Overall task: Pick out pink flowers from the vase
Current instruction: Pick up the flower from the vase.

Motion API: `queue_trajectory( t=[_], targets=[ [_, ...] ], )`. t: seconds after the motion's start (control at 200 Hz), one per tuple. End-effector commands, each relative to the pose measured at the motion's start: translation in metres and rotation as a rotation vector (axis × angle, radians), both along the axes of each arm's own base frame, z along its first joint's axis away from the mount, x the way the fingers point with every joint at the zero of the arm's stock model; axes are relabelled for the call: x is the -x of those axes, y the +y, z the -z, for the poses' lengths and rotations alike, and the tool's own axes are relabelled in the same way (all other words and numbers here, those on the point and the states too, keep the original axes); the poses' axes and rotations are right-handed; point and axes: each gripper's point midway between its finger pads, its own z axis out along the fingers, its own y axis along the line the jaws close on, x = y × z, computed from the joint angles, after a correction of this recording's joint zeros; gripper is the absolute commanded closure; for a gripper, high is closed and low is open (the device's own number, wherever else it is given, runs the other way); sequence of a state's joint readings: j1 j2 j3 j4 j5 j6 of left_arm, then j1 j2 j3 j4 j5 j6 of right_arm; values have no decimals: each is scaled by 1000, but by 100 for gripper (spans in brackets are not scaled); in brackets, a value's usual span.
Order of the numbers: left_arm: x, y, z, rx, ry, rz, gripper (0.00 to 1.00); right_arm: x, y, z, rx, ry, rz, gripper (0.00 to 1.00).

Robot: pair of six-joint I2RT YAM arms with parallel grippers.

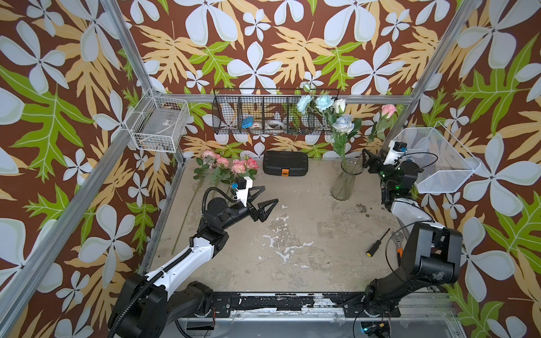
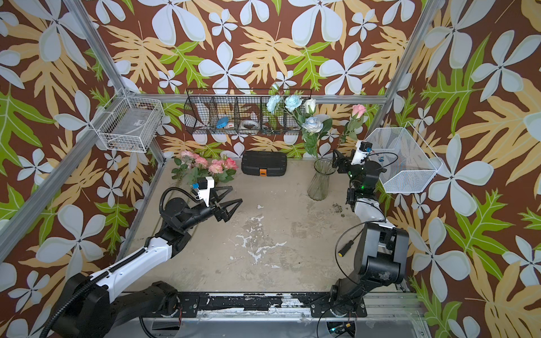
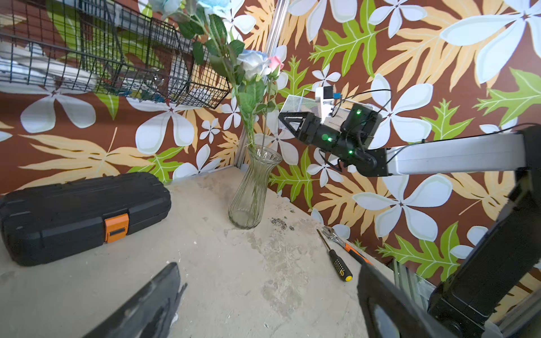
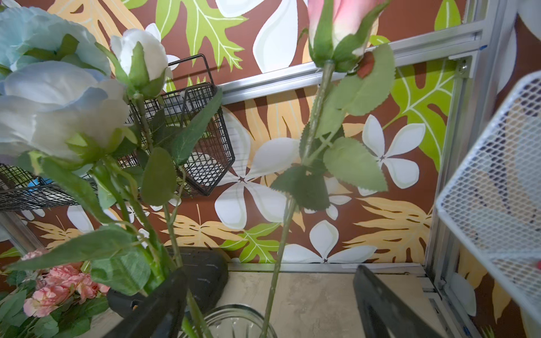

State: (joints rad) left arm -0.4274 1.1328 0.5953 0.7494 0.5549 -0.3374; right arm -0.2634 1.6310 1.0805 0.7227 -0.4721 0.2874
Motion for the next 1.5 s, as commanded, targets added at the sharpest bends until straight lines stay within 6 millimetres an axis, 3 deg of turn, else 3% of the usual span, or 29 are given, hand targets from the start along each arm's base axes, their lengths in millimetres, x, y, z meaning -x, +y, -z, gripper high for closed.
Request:
queue_trajectory(
  t=[0.0,0.23,0.45,0.646,0.746,0.906,1.226,1.497],
  targets=[
    [7,-1,-15,18,-60,22,5,-12,-2,-11,13,-39,-3,13],
    [15,3,-20,28,-83,22,5,-36,-8,-3,17,-44,-4,18],
    [17,4,-24,35,-85,23,4,-51,-6,9,20,-51,-40,32],
    [16,3,-27,41,-88,26,4,-55,-1,10,23,-63,-68,45],
    [16,3,-26,41,-88,27,5,-58,1,10,28,-67,-80,57],
    [16,2,-27,44,-88,33,5,-62,6,11,29,-74,-99,59],
    [14,1,-23,50,-76,35,5,-67,13,10,41,-92,-136,80],
    [14,2,-21,46,-74,30,5,-65,17,0,53,-117,-141,84]
  ],
)
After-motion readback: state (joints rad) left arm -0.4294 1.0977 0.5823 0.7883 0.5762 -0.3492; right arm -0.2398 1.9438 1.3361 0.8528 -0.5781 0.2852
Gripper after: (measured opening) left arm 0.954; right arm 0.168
